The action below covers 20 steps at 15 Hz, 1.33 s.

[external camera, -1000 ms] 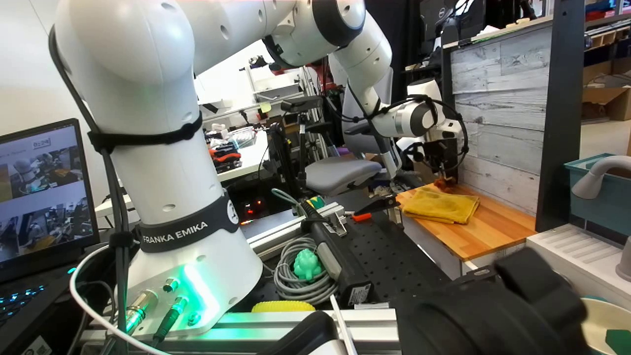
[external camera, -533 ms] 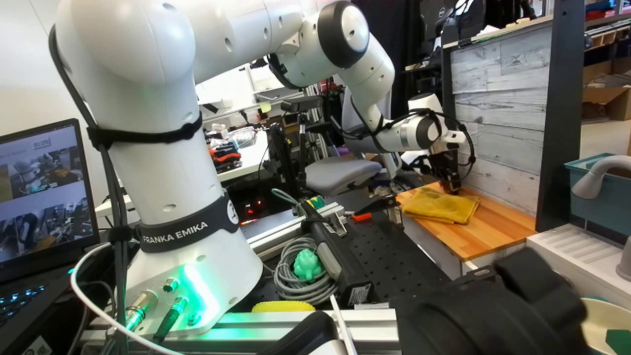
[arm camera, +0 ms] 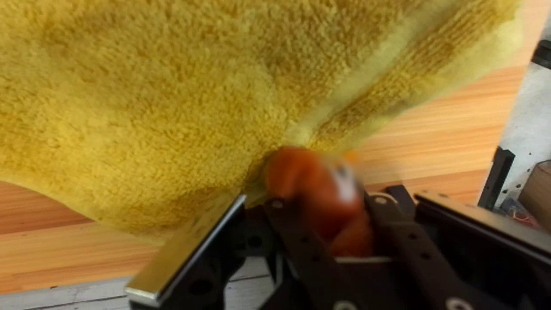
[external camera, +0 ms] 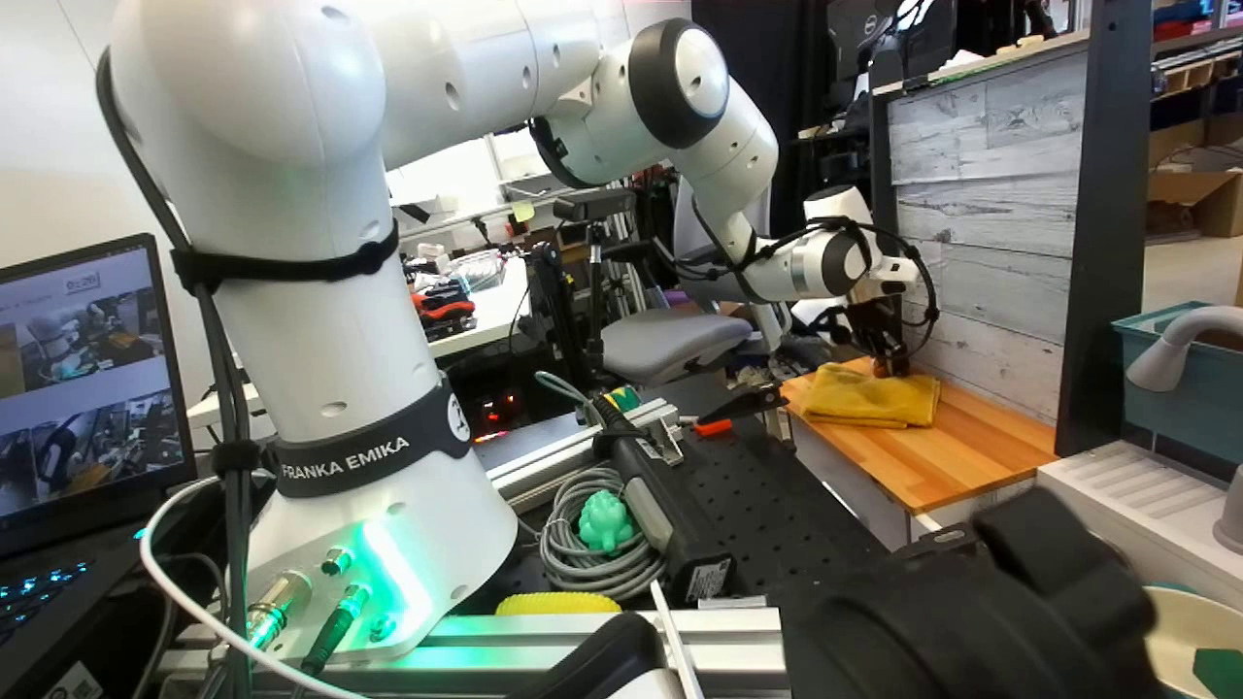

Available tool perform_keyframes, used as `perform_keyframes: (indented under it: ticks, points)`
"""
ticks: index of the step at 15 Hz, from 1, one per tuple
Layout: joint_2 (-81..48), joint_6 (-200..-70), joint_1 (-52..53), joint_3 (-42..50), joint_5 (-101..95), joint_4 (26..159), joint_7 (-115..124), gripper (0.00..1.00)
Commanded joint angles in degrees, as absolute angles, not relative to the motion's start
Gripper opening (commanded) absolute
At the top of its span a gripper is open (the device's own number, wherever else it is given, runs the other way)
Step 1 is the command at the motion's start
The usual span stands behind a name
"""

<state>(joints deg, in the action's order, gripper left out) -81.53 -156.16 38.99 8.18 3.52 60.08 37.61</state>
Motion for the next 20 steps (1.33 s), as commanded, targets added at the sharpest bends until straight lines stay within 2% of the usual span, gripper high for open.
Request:
perform_keyframes:
  ticks: [1,3,7,15,20]
  points:
    - [-78.0,-156.5,41.1,10.9,2.4,65.2,38.7,0.04]
    - [-74.0,-157.7,42.0,11.9,2.4,70.9,37.8,0.02]
    - [-66.7,-158.2,43.2,15.1,2.7,80.7,38.1,0.03]
    - [-60.0,-142.1,40.2,21.4,-3.0,92.7,42.8,0.03]
    - [-59.2,-137.3,37.7,22.7,-10.1,95.3,44.2,0.03]
